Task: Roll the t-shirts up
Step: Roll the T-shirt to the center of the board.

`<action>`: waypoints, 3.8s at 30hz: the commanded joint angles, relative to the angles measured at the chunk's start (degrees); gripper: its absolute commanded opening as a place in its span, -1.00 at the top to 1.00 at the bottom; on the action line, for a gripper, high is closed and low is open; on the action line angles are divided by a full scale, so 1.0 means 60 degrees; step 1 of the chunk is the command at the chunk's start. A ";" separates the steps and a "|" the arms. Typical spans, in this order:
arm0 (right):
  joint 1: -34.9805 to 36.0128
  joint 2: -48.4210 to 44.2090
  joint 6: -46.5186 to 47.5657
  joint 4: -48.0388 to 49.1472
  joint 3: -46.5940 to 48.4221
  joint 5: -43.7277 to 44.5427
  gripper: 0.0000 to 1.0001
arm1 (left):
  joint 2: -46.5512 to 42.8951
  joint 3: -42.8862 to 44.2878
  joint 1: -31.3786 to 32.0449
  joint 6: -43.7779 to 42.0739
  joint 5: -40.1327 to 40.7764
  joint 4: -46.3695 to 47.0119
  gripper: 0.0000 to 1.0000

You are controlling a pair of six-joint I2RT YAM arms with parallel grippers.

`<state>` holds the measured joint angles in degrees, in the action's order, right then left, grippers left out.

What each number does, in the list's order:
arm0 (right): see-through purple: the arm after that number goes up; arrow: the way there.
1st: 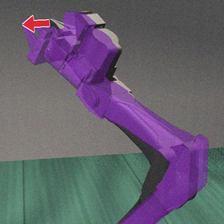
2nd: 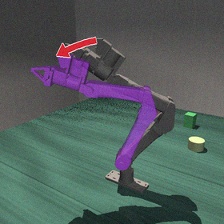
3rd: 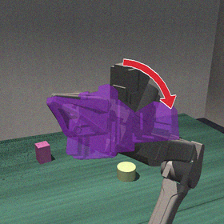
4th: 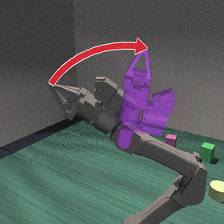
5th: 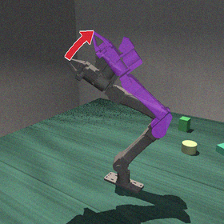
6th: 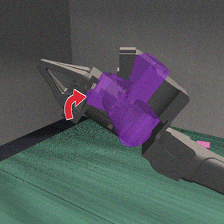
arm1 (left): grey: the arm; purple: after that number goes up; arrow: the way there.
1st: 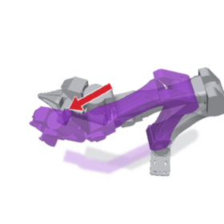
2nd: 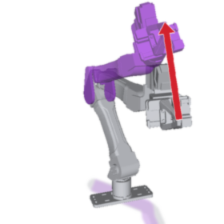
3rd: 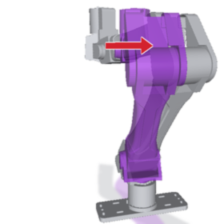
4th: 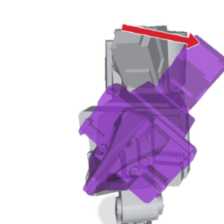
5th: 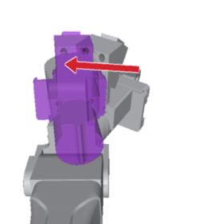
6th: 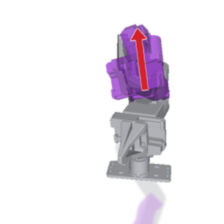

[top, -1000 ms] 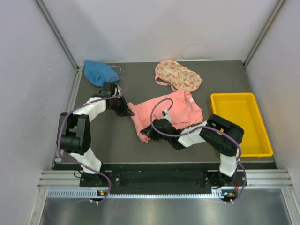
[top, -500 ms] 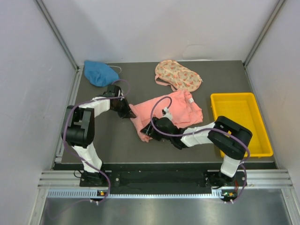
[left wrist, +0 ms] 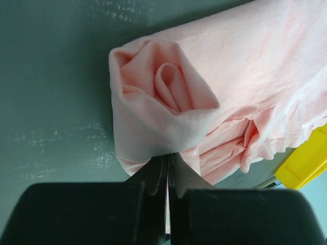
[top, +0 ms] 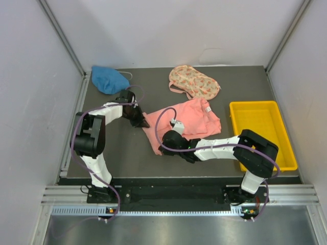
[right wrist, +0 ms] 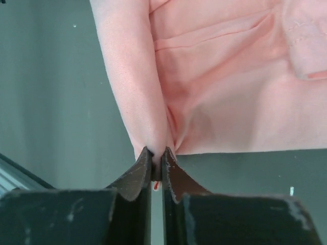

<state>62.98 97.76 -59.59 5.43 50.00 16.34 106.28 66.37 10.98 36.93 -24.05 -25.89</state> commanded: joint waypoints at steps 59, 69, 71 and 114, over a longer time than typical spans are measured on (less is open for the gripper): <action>0.2203 0.4494 0.7735 -0.5197 0.6447 0.4675 -0.07 | 0.0451 0.1112 0.0176 -0.0881 0.1079 -0.1134 1.00; 0.2145 0.4158 0.6564 -0.5550 0.6112 0.3518 -0.07 | 0.0465 0.1097 0.0176 -0.0852 0.1050 -0.1120 0.98; 0.2058 0.3865 0.6169 -0.5067 0.5585 0.3284 -0.06 | 0.0465 0.1068 0.0176 -0.0837 0.1035 -0.1105 0.95; -0.2264 0.1973 -0.2196 0.6843 -0.2444 -0.4334 0.49 | -0.1776 -0.1276 -0.0337 0.0569 -0.1631 0.1868 0.67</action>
<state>49.58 107.04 -69.91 44.95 36.88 -6.42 94.87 59.61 7.64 39.18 -32.62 -19.64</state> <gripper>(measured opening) 0.264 0.183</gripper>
